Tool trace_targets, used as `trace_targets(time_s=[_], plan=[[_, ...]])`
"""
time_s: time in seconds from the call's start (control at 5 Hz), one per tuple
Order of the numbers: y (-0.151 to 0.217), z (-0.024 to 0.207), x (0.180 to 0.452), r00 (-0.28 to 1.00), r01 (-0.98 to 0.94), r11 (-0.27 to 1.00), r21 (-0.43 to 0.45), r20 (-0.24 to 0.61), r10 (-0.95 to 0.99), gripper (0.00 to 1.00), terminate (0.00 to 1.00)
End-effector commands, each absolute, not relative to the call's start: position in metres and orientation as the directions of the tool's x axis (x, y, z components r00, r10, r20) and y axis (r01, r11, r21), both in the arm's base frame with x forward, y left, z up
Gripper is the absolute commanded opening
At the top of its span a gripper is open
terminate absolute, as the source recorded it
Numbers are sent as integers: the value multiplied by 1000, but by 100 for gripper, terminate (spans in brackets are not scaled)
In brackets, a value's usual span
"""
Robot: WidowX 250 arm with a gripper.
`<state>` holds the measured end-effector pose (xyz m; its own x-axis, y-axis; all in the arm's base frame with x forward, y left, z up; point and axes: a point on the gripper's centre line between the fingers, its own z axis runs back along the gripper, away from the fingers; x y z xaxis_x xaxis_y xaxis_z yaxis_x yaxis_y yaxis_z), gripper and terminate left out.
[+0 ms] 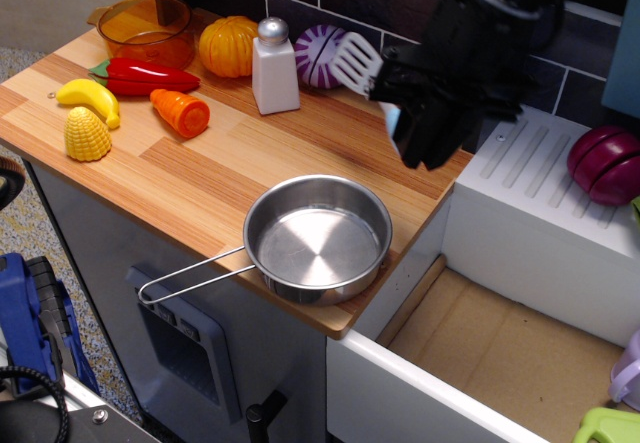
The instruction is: Put spatula in pan
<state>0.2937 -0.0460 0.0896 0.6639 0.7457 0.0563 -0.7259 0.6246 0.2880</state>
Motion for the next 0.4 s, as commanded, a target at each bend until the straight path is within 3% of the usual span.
trace_targets(time_s=[0.0,0.2], plan=[[-65,101,279,556,-819,531,216,72,828,0,0],[-70,93,263,471,-864,457,213,20,882,0,100]])
